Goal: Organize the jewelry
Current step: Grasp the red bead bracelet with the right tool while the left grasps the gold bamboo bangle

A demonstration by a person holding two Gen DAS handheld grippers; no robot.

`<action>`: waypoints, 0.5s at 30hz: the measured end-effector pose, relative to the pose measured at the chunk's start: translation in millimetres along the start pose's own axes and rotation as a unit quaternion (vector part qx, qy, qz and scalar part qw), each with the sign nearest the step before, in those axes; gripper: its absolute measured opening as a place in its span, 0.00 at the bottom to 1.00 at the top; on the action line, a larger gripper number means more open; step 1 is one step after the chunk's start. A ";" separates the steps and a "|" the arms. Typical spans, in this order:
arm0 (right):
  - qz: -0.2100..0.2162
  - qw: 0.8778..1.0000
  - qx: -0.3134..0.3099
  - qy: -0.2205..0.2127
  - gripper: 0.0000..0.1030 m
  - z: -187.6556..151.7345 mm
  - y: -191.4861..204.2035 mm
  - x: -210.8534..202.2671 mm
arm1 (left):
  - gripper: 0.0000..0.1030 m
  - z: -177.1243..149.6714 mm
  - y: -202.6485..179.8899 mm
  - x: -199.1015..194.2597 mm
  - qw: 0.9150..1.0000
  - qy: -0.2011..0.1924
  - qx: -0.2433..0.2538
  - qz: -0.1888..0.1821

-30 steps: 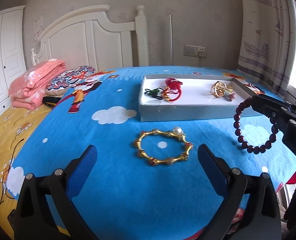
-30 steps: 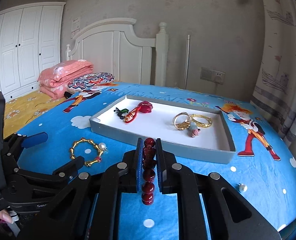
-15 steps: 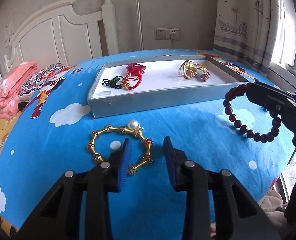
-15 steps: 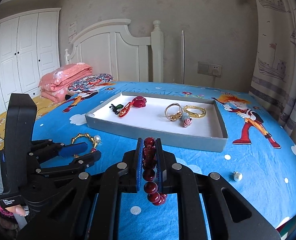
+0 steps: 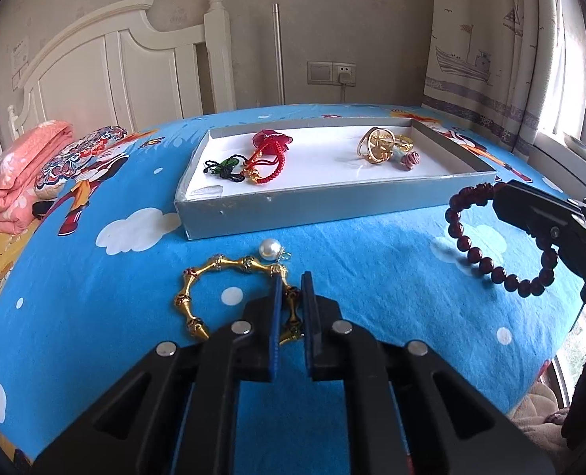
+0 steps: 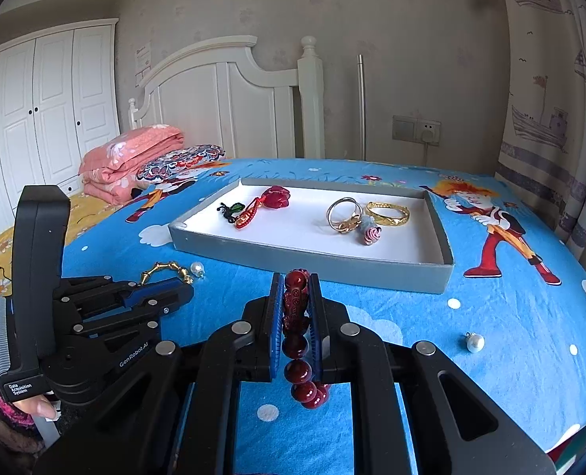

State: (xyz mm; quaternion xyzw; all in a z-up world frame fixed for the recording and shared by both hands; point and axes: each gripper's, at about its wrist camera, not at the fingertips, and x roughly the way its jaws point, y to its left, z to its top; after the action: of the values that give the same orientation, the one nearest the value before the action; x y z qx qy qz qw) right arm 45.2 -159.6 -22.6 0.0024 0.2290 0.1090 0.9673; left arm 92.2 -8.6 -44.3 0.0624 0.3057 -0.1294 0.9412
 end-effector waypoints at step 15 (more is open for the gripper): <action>0.017 1.000 0.006 -0.010 0.12 -2.0 2.4 -6.7 | 0.09 13.2 -3.0 -46.5 0.997 -0.078 -0.020 0.005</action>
State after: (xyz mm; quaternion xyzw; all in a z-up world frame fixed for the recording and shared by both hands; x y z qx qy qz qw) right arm 38.0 -158.7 -21.3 0.0129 0.2195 0.1246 0.9675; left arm 62.5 -4.5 -6.3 0.0345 0.2337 -0.1231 0.9639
